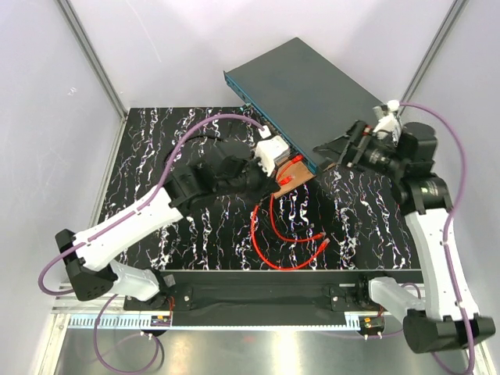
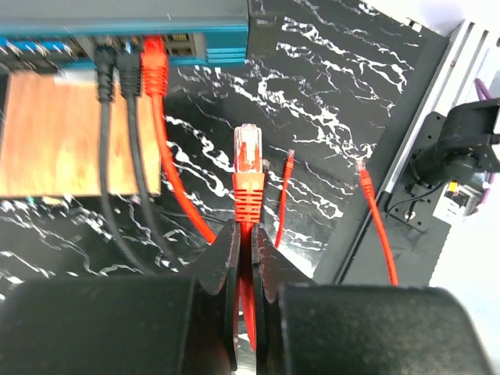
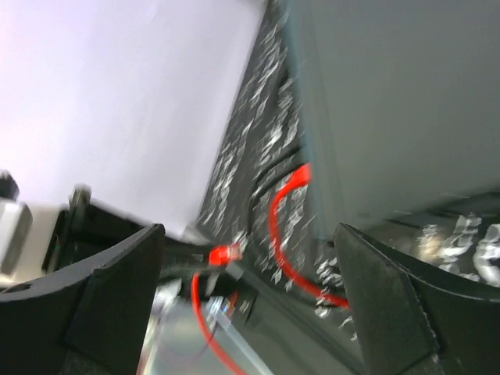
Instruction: Insert the plug into the switch port
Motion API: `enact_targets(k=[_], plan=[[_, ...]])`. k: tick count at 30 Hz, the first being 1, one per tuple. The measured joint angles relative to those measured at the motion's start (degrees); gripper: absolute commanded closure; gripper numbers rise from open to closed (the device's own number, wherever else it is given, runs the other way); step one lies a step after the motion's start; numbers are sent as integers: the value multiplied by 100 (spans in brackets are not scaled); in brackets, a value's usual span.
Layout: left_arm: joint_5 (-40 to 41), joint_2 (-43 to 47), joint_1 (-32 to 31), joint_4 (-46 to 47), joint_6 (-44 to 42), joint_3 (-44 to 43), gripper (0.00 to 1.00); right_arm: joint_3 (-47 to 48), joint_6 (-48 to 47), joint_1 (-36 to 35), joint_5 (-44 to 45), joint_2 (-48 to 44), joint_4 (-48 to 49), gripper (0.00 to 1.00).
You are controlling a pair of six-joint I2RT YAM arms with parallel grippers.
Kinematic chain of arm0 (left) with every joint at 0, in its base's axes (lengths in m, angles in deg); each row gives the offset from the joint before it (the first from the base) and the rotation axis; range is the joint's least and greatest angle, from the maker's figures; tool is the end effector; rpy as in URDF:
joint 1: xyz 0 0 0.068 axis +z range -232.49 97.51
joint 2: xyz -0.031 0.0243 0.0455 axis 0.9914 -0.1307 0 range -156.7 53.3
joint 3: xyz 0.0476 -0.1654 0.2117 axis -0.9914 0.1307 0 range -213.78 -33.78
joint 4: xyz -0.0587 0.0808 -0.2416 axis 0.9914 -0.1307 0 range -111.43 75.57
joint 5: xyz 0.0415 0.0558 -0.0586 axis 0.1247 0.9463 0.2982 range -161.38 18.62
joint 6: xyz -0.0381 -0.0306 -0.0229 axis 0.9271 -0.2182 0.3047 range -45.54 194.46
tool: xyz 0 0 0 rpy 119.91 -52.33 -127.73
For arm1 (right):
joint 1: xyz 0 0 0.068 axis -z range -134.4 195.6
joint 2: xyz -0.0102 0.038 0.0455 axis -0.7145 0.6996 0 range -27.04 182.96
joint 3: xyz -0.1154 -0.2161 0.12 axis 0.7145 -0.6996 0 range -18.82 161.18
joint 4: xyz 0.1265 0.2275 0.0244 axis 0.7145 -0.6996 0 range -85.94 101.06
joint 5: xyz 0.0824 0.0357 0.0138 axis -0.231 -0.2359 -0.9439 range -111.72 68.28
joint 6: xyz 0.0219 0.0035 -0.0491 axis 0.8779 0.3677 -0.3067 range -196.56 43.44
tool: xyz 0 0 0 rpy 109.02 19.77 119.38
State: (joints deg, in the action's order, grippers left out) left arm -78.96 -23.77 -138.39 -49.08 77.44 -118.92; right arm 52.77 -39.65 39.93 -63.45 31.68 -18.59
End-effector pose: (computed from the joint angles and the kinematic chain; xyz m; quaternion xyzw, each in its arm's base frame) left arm 0.1604 -0.2452 0.4157 0.4092 0.7445 -0.3068 0.4291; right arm 0.2013 0.0438 0.4232 -0.0027 0.7795 0.4688 0.4154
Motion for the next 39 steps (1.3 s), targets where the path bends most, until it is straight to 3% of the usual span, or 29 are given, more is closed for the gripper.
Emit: enact_targets(k=[5,12,26,31,32,39], plan=[[584,-289,-319,-79,581,-46,100,146,-168,509,973,-339,-682,0],[994,-1016,-442,-291,916,-498,100,-208,-356,1008,1034,26,-1040,0],[1069,-1130,-221,-319,883,-911,100,-907,131,1224,83,516,684,0],[1038,-1239,-66,-315,763,-1005,100,-1095,516,1228,-116,708,1270,16],[1027,-1274,-44,-319,728,-1025,100,-1147,603,1228,-155,732,1360,24],[927,-1447,57,-315,564,-1056,100,-1303,1233,1270,-400,809,1550,52]])
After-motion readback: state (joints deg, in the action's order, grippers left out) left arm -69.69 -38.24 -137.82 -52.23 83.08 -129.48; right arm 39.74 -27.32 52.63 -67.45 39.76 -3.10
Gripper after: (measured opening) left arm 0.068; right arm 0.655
